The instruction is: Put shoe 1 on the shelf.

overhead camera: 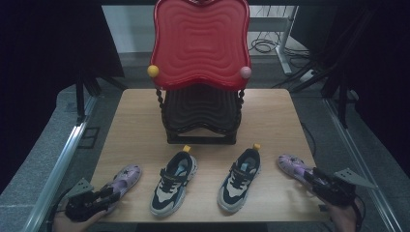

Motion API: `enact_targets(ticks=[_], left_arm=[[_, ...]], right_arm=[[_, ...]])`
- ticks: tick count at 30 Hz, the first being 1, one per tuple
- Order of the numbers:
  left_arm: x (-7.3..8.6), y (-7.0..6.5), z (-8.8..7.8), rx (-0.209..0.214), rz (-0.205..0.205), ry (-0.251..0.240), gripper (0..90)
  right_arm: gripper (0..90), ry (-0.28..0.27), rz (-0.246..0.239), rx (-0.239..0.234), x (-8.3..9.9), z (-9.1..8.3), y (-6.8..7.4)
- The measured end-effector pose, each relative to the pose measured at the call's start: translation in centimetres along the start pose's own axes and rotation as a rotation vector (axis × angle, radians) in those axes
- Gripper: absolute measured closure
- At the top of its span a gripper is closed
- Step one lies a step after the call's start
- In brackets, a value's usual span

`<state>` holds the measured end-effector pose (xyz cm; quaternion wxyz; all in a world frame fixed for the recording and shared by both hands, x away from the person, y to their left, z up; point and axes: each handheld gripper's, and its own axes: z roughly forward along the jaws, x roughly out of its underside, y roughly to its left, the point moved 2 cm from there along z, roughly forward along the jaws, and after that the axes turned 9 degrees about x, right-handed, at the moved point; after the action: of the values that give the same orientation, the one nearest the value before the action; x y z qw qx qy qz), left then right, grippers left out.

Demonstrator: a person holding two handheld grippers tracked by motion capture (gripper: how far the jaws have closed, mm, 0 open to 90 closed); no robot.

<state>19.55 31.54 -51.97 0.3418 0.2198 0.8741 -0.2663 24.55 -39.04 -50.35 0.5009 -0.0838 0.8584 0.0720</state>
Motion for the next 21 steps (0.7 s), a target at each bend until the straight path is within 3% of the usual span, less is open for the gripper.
enact_targets(ticks=[4, 13, 21], left_arm=[[-0.14, -0.14, 0.11, 0.015, 0.003, 0.026, 65.4], [-0.71, -0.41, 0.43, 0.002, -0.001, 0.083, 64.1], [-0.83, -0.62, 0.81, 0.035, 0.009, 0.090, 77.3]], right_arm=[[54.9, 0.003, 0.006, 0.010, 0.09, 0.10, -0.08], [54.9, 0.006, 0.015, 0.022, 0.18, 0.10, -0.19], [54.9, 0.009, 0.025, 0.028, 0.24, 0.08, -0.30]])
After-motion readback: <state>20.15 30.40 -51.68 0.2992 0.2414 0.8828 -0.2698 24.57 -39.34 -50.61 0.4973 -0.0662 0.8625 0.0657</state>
